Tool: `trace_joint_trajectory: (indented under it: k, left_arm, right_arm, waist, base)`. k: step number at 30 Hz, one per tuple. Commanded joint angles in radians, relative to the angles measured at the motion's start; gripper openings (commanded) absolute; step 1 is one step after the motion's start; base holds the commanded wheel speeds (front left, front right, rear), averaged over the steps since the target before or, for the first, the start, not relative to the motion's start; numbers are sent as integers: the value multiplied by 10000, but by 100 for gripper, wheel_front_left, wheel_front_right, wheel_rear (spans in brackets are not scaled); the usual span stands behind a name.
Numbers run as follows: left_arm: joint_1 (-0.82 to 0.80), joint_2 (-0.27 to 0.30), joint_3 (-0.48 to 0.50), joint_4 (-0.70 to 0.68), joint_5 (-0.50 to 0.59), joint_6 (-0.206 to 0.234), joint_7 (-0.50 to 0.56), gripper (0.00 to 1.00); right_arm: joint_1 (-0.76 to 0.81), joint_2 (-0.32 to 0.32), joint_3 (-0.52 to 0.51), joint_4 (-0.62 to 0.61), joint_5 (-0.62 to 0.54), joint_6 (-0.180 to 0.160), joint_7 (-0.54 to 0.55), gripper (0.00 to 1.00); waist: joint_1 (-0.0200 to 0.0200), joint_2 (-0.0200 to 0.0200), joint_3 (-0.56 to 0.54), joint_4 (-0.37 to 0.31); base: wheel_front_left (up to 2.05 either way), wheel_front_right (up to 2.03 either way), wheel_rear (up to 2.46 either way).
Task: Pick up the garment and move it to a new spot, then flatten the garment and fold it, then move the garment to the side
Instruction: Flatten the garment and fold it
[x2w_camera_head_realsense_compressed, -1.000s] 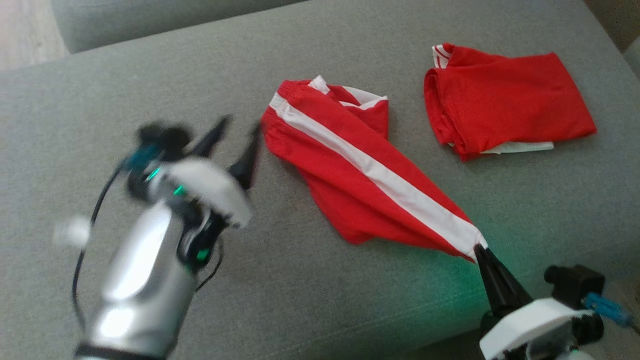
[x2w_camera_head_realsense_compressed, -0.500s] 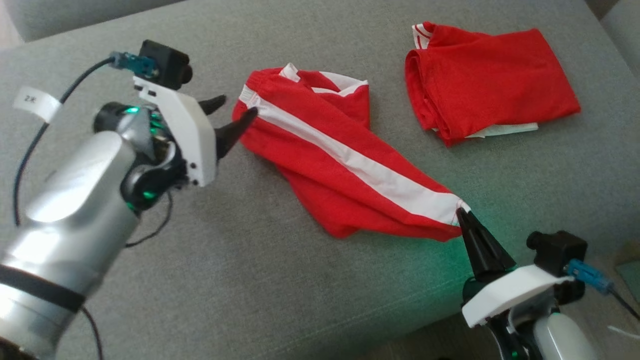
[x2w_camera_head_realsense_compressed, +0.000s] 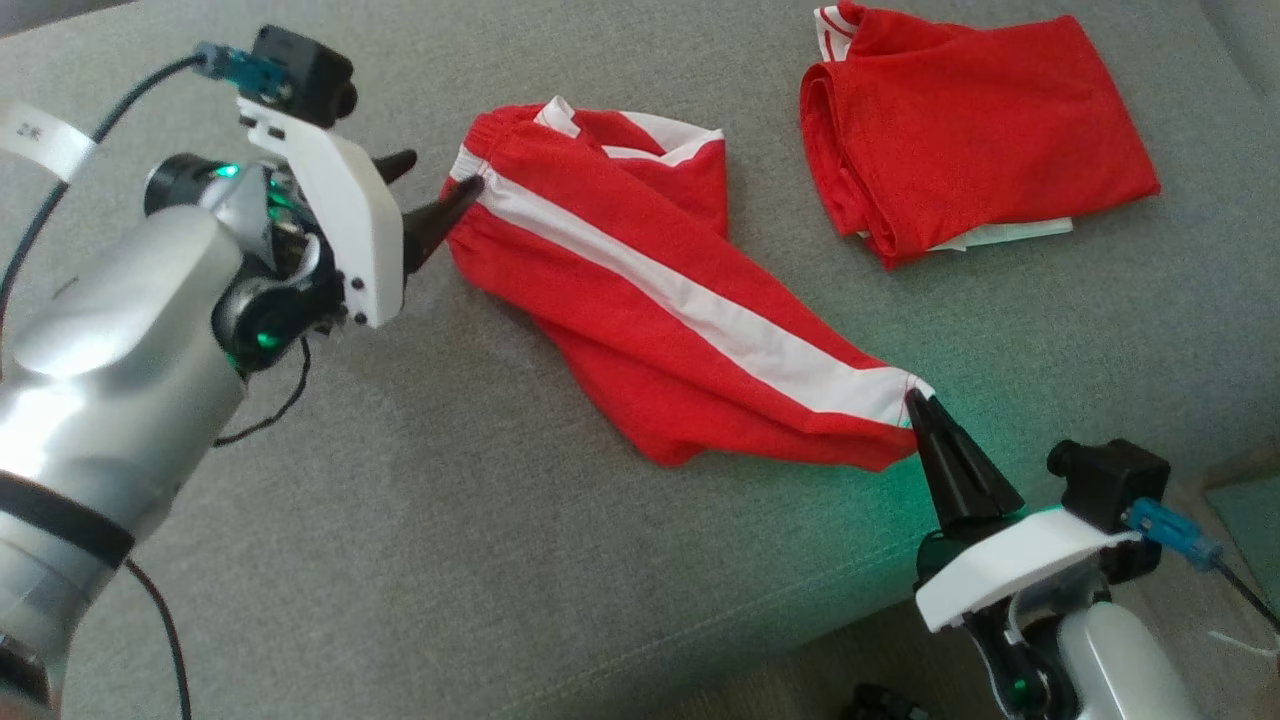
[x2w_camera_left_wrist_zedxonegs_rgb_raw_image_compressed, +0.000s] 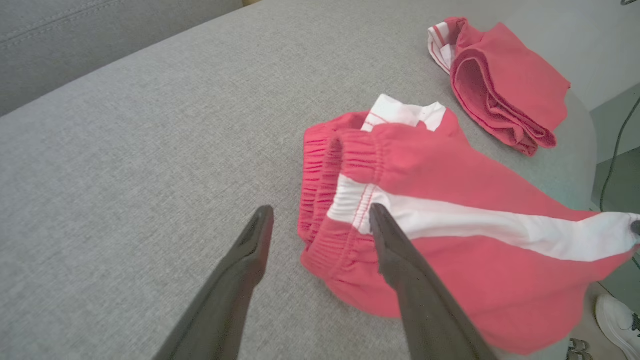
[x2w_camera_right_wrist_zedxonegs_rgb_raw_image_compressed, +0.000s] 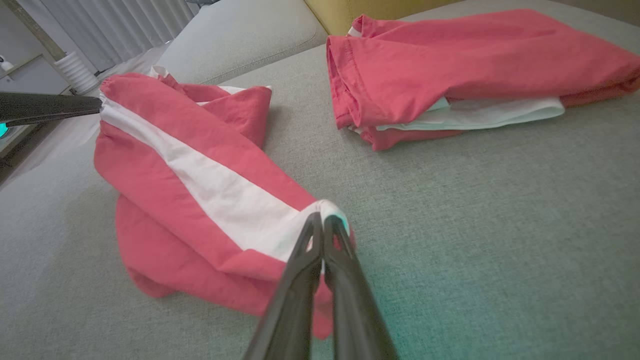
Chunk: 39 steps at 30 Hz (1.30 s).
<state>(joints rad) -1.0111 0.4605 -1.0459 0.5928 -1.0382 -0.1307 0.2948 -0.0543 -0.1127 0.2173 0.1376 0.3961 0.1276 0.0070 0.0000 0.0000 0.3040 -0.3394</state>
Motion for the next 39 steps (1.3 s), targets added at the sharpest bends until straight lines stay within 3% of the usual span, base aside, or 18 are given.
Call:
trace_joint_trajectory:
  k: [1, 16, 17, 18, 19, 27, 39]
  left_arm:
    - [-841, 335, 193, -54, -198, 1, -176, 100]
    - [-1517, 232, -1275, 11, -1577, 0, -634, 100]
    - [-1543, 236, -1351, -11, -1685, 0, -640, 75]
    - [-1572, 241, -1419, -40, -1782, 0, -673, 29]
    - [-1596, 244, -1467, -66, -1877, 0, -741, 0]
    - [-1659, 205, -1597, -275, -2624, 0, -1633, 0]
    - [-1827, 231, -1082, -894, -3390, 0, -3981, 0]
  right_arm:
    - [-346, -90, 189, -264, 41, 31, -157, 0]
    - [-546, -33, 179, -70, -21, 31, -240, 0]
    - [-557, -30, 182, -60, -25, 31, -247, 0]
    - [-568, -27, 181, -49, -29, 31, -256, 0]
    - [-582, -24, 175, -38, -32, 31, -265, 0]
    - [-990, -230, -202, -196, -165, 31, -475, 0]
    - [-3147, -1357, -806, -874, -363, 31, -355, 0]
  waist:
    - [0, 0, 77, -23]
    - [0, 0, 202, -76]
    - [0, 0, 210, -75]
    - [0, 0, 217, -70]
    - [0, 0, 222, -62]
    - [0, 0, -66, 335]
    - [0, 0, -1037, 1611]
  base:
    - [0, 0, 0]
    - [0, 0, 0]
    - [0, 0, 0]
    - [0, 0, 0]
    - [0, 0, 0]
    - [0, 0, 0]
    - [0, 0, 0]
